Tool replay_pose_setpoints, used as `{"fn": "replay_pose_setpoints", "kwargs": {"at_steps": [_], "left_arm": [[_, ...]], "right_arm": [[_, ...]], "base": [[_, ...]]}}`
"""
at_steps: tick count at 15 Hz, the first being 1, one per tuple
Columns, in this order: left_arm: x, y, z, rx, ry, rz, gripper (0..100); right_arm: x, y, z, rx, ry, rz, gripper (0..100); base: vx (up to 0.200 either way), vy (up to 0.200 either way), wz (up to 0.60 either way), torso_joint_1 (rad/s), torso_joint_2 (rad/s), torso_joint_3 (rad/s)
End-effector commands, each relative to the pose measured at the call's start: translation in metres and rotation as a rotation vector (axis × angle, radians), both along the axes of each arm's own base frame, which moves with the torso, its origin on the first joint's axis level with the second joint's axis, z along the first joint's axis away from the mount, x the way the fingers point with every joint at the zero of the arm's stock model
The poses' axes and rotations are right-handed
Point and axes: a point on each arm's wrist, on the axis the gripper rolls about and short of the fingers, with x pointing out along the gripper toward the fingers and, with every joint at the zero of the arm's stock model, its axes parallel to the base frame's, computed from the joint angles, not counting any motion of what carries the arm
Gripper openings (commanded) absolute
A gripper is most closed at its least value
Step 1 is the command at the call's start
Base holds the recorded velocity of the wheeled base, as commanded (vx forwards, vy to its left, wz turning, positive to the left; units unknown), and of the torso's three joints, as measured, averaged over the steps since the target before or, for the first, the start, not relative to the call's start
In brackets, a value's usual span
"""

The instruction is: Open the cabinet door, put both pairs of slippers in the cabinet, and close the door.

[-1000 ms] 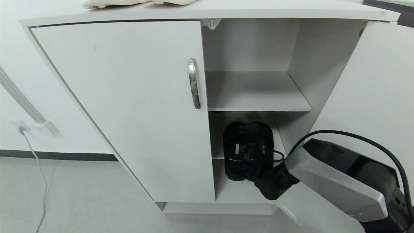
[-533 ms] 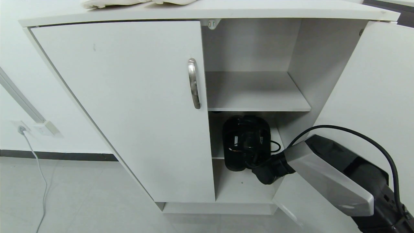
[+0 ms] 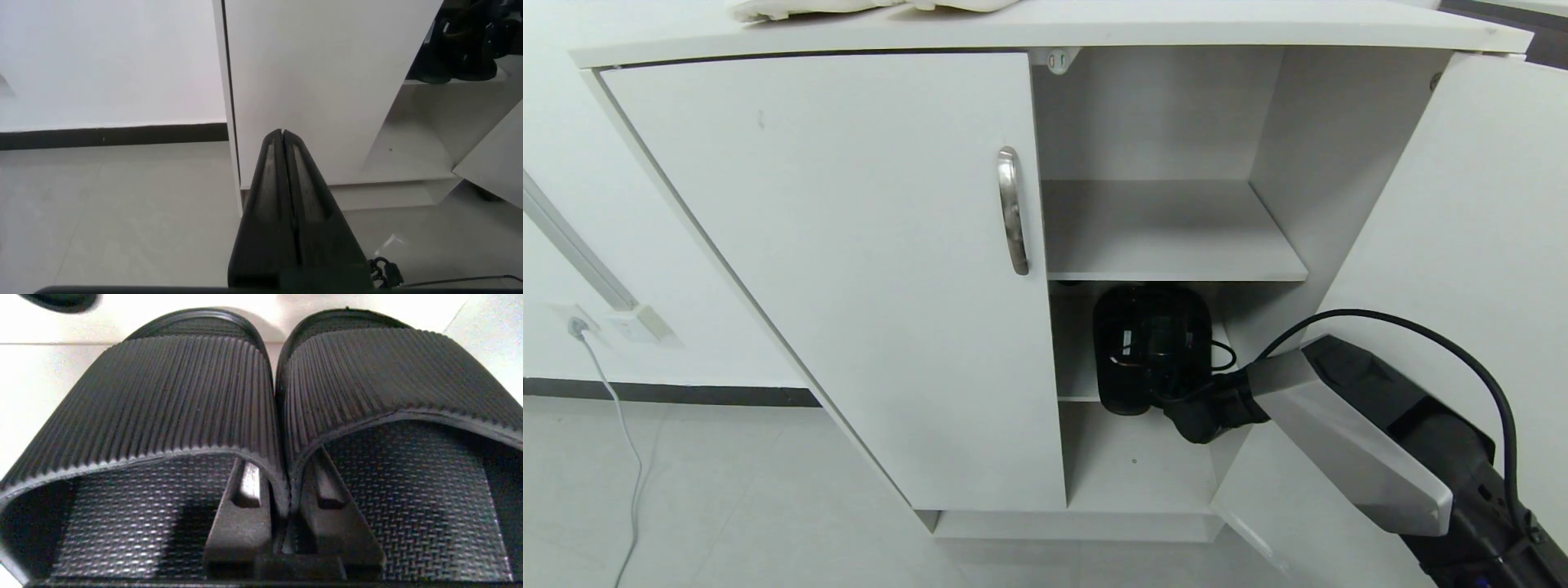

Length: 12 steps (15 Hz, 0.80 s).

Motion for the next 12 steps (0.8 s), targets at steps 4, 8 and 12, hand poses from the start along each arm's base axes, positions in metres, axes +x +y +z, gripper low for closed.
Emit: {"fn": "replay_pose_setpoints", "kwargs": {"at_steps": [4, 8, 12], "left_arm": [[0.000, 0.000, 0.000, 0.000, 0.000, 0.000, 0], [0.000, 0.000, 0.000, 0.000, 0.000, 0.000, 0], [0.000, 0.000, 0.000, 0.000, 0.000, 0.000, 0]], "right_arm": [[0.004, 0.000, -0.008, -0.005, 0.010, 0.009, 0], [0.004, 0.000, -0.010, -0.008, 0.015, 0.009, 100], [-0.016, -0.005, -0.004, -0.010, 0.018, 0.020, 100]], "base": [[0.000, 0.000, 0.00, 0.000, 0.00, 0.000], [0.000, 0.000, 0.00, 0.000, 0.00, 0.000], [0.000, 0.000, 0.00, 0.000, 0.00, 0.000]]}}
